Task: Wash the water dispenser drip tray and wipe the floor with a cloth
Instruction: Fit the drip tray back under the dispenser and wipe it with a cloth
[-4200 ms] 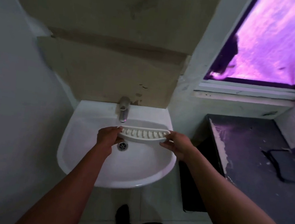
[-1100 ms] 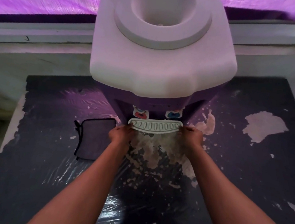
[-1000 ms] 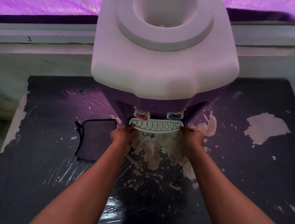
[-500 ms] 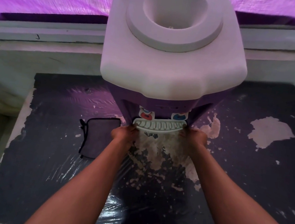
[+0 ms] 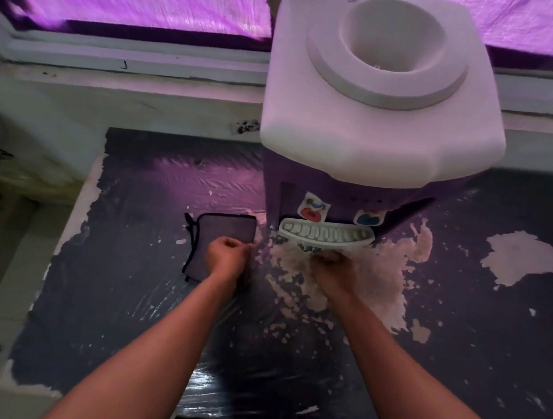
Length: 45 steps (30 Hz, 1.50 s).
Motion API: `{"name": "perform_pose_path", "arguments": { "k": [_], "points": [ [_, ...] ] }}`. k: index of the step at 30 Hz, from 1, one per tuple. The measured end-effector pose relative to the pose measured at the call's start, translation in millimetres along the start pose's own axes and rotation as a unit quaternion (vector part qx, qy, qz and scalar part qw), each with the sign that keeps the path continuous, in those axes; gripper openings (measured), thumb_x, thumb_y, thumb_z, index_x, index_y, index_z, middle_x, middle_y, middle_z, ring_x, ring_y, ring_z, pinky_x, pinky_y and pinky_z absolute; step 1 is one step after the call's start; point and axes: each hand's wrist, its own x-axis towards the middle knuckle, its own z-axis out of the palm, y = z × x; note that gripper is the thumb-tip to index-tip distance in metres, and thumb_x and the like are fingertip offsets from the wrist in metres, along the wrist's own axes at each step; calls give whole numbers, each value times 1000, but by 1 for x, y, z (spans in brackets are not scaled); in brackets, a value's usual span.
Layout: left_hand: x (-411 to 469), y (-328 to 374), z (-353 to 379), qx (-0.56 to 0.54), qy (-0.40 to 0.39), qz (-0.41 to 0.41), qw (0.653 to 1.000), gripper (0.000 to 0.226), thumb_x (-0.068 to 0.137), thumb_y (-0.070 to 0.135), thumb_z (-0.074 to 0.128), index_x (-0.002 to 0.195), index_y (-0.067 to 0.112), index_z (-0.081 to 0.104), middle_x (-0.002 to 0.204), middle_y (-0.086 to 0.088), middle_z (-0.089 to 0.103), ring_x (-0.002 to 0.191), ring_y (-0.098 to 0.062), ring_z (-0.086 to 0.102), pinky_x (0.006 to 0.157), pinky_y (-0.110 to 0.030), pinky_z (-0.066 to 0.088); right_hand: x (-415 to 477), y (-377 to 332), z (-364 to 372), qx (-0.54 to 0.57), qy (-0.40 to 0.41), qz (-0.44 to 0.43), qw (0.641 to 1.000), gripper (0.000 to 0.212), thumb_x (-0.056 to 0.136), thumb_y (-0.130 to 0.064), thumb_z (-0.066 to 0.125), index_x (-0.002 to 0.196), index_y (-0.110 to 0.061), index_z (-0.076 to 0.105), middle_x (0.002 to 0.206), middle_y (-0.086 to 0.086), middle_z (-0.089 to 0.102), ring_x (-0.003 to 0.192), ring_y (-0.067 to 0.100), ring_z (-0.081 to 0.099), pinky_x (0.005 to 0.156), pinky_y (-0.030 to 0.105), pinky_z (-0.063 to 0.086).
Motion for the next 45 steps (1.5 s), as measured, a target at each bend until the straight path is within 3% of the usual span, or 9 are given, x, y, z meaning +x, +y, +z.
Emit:
{"name": "perform_pose_path", "arguments": {
  "k": [4, 8, 12, 18, 22, 30, 34, 38, 45],
  "points": [
    [-1, -22, -29, 235, 44, 98, 966, 26, 72, 31, 80, 84, 17, 61, 92, -3, 60, 81, -23, 57, 71, -28, 41, -21, -18, 34, -129, -28, -61, 989, 24, 88, -31, 60, 101, -16, 74, 108, 9, 73, 105, 29, 65, 92, 34, 50],
    [6, -42, -46, 296, -13, 198, 934, 33, 73, 33, 79, 86, 16, 54, 96, -5, 51, 81, -26, 54, 70, -32, 41, -41, -32, 70, -113, -52, -126, 984, 10, 86, -21, 67, 93, -15, 73, 98, 3, 75, 94, 21, 69, 87, 30, 52],
    [17, -42, -59, 340, -74, 254, 903, 28, 76, 30, 75, 77, 17, 51, 90, -8, 54, 84, -30, 56, 70, -35, 40, -50, -47, 107, -117, -64, -76, 988, 25, 87, -21, 69, 104, -3, 71, 101, 12, 74, 99, 26, 67, 88, 30, 49],
    [29, -52, -76, 330, -150, 301, 882, 21, 75, 25, 72, 82, 14, 56, 85, -3, 53, 84, -28, 56, 69, -34, 38, -58, -63, 144, -139, 17, 5, 990, 40, 83, -43, 69, 81, -3, 72, 92, 17, 75, 91, 32, 69, 74, 32, 47],
    [35, -56, -83, 264, -188, 286, 902, 15, 83, 19, 64, 90, 12, 53, 87, -10, 64, 83, -32, 60, 68, -36, 42, -64, -66, 156, -80, -1, 38, 996, 37, 80, -36, 74, 59, -12, 55, 77, 14, 71, 67, 22, 62, 63, 30, 41],
    [16, -31, -63, 212, -263, 246, 909, 22, 97, 25, 51, 77, 18, 50, 70, 0, 56, 72, -25, 56, 64, -36, 39, -79, -55, 126, 51, 36, 2, 998, 13, 81, -26, 65, 74, -15, 64, 80, 4, 67, 78, 19, 60, 76, 38, 49],
    [-15, -13, -25, 211, -290, 269, 894, 20, 93, 24, 60, 75, 16, 54, 70, -3, 60, 67, -21, 55, 61, -32, 39, -78, -41, 77, 78, 101, 24, 991, 40, 74, -42, 63, 92, -6, 69, 97, 15, 72, 92, 30, 66, 80, 40, 51],
    [-32, 5, 5, 233, -262, 319, 881, 11, 86, 20, 62, 95, 14, 63, 103, -11, 63, 91, -29, 63, 78, -36, 50, -74, -26, 20, 155, 179, 45, 971, 25, 85, -21, 68, 102, -4, 70, 95, 11, 69, 92, 25, 65, 71, 27, 41],
    [-37, 11, 23, 369, -181, 464, 785, 56, 82, 13, 63, 135, 1, 49, 143, -22, 43, 127, -40, 44, 98, -43, 44, -64, -12, -19, 78, 304, -86, 946, 21, 83, -26, 66, 102, -18, 66, 102, 1, 69, 94, 23, 64, 76, 33, 47]
  ]
}}
